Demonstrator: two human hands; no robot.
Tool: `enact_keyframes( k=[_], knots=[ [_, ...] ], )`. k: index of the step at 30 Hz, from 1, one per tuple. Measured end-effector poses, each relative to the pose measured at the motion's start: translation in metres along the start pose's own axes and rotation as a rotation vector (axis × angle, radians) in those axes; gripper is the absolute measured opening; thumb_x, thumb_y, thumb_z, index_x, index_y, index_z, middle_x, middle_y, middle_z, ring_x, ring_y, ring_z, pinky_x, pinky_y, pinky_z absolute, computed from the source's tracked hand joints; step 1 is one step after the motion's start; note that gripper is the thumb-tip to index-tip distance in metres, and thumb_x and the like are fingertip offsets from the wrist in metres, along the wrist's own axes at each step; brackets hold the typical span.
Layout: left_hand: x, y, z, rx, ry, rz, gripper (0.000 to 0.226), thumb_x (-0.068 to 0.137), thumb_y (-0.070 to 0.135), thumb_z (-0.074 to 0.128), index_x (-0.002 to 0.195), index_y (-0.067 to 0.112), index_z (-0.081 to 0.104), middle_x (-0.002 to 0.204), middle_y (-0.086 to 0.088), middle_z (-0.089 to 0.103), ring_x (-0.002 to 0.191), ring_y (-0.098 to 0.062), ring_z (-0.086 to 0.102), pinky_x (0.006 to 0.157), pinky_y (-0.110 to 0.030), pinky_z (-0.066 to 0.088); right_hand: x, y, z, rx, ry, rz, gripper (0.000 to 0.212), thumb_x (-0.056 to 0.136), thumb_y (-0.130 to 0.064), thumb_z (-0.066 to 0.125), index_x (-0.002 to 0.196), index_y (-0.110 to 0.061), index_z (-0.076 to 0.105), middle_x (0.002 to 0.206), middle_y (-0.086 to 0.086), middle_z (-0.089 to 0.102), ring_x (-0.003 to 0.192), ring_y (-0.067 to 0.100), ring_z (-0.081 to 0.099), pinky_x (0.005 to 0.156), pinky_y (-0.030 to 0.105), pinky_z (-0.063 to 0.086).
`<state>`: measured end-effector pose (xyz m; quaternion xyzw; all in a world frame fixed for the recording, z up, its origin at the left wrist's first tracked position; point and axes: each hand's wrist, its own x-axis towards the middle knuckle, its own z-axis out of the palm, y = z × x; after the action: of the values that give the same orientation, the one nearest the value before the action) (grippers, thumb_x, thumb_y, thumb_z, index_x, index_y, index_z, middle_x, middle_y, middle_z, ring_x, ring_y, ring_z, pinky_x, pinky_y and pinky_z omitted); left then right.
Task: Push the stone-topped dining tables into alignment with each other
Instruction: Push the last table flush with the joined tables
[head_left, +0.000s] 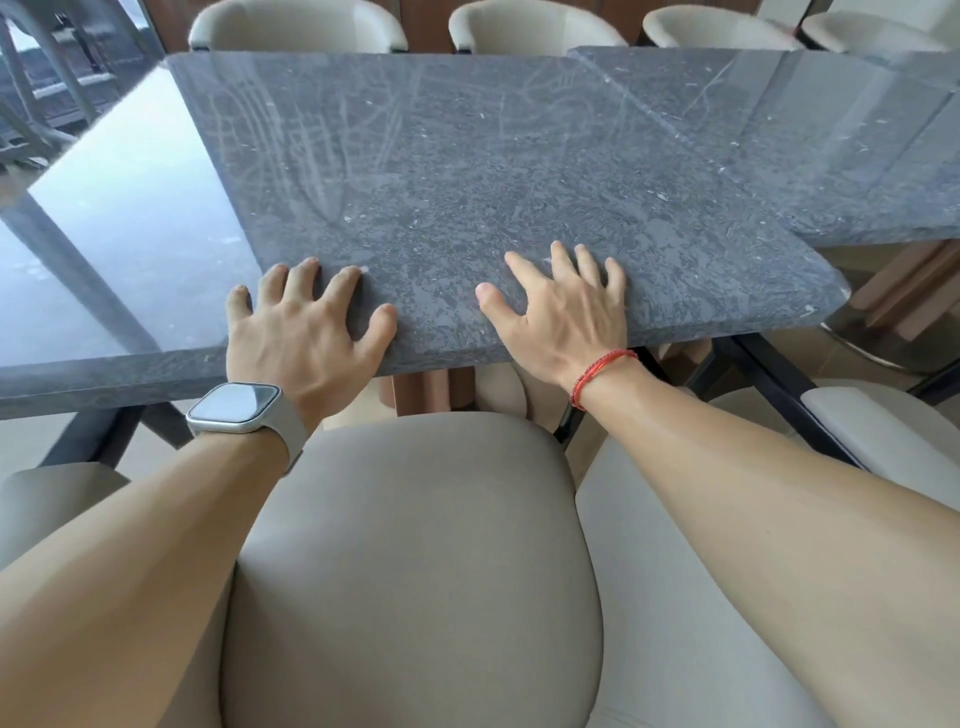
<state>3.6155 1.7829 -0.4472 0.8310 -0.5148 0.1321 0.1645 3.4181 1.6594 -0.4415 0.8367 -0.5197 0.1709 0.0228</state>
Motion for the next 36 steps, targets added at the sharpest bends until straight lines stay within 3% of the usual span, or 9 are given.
enact_keyframes(
  k=[3,14,22,30,36],
  knots=[
    [-0.001,0.001,0.004,0.004,0.042,0.009,0.065,0.092,0.066,0.031,0.135,0.028,0.06,0.138,-0.013,0.059,0.133,-0.037,0.047,0.111,-0.059,0.031,0.001,0.001,0.005,0.012,0.068,-0.002,0.068,0.088,-0.071,0.029,0.138,-0.036,0.059,0.147,0.019,0.052,0.14,0.038,0.039,0.114,0.055,0.022],
    [-0.001,-0.001,0.008,0.029,0.116,0.057,0.062,0.096,0.061,0.027,0.13,0.024,0.062,0.117,-0.009,0.064,0.118,-0.036,0.055,0.1,-0.056,0.04,-0.001,-0.001,0.01,0.066,0.16,-0.014,0.063,0.088,-0.061,0.031,0.129,-0.032,0.068,0.141,0.017,0.06,0.137,0.037,0.046,0.115,0.053,0.025],
    [0.004,0.002,0.006,0.028,0.133,0.083,0.061,0.096,0.058,0.026,0.126,0.02,0.064,0.11,-0.011,0.066,0.111,-0.038,0.058,0.091,-0.051,0.044,0.002,0.002,0.007,0.076,0.17,-0.05,0.055,0.088,-0.049,0.038,0.124,-0.026,0.072,0.133,0.018,0.065,0.134,0.039,0.049,0.114,0.051,0.028],
    [0.004,-0.003,0.003,0.017,0.141,0.076,0.052,0.097,0.051,0.027,0.11,0.017,0.065,0.095,-0.009,0.063,0.102,-0.039,0.059,0.081,-0.051,0.049,0.005,-0.007,0.007,0.059,0.14,-0.042,0.054,0.089,-0.048,0.037,0.124,-0.026,0.071,0.137,0.018,0.062,0.135,0.038,0.046,0.114,0.05,0.026],
    [0.011,0.002,0.01,0.025,0.185,0.058,0.049,0.096,0.049,0.029,0.102,0.016,0.065,0.088,-0.009,0.06,0.097,-0.038,0.059,0.079,-0.047,0.044,0.015,-0.001,0.014,0.074,0.144,-0.053,0.056,0.088,-0.048,0.035,0.125,-0.028,0.071,0.138,0.017,0.061,0.137,0.037,0.045,0.115,0.049,0.024]
  ],
)
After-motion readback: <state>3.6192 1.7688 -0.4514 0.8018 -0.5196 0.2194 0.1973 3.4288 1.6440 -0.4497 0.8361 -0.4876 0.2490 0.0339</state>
